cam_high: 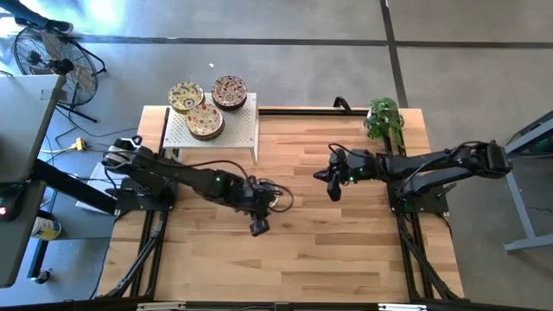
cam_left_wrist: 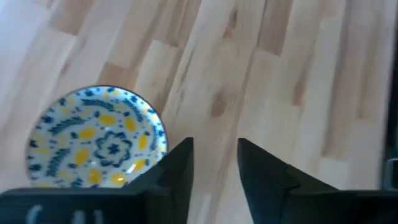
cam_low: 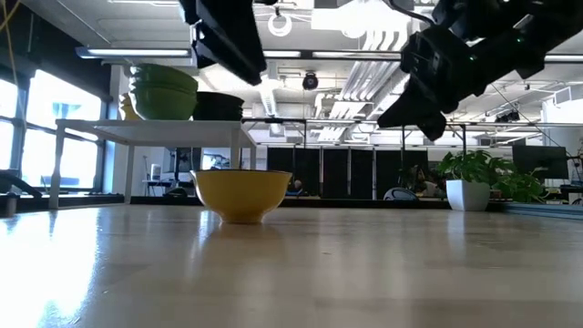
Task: Pick & Place Mini bowls
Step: Stack the yellow patterned bowl on the stacked yellow patterned bowls on the shelf
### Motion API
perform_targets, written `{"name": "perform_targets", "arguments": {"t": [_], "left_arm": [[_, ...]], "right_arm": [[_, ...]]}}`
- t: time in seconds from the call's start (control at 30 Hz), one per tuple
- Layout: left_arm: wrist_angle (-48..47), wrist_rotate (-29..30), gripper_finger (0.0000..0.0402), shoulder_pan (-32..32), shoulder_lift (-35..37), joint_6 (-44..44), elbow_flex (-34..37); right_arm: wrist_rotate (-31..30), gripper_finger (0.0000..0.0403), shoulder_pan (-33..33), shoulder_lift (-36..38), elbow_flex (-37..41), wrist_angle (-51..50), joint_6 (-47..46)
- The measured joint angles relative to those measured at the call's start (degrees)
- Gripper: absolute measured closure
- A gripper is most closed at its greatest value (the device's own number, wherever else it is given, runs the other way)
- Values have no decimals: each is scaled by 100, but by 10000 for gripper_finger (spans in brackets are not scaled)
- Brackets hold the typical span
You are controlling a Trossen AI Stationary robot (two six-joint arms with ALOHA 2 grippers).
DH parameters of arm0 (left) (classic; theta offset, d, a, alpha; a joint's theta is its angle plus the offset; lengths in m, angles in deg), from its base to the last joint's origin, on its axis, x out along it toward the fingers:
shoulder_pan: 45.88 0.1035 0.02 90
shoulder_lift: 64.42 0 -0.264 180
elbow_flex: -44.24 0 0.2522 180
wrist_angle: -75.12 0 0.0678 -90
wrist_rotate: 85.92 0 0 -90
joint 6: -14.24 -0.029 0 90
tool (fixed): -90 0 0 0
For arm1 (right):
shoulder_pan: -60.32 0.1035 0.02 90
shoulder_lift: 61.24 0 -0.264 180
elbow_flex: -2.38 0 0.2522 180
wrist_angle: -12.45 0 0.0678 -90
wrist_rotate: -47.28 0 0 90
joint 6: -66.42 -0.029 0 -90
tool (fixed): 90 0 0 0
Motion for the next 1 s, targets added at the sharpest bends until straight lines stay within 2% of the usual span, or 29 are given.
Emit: {"name": "perform_targets", "arguments": {"t": [0.13,0.27,0.53,0.87,1.0], "left_arm": [[-235,173,252,-20,-209,-453,-141],[-335,243,235,-24,-320,-720,-152],[-514,670,234,-17,-739,-1118,-144],[-457,688,234,-17,-1264,-1037,-142],[-508,923,234,-17,-1497,-736,-139]], "right_arm": [[38,401,0,54,68,-23,0],[81,401,2,80,60,-9,2],[178,401,4,102,58,-5,4],[182,402,4,102,58,-16,26],[185,401,4,102,58,-15,26]]}}
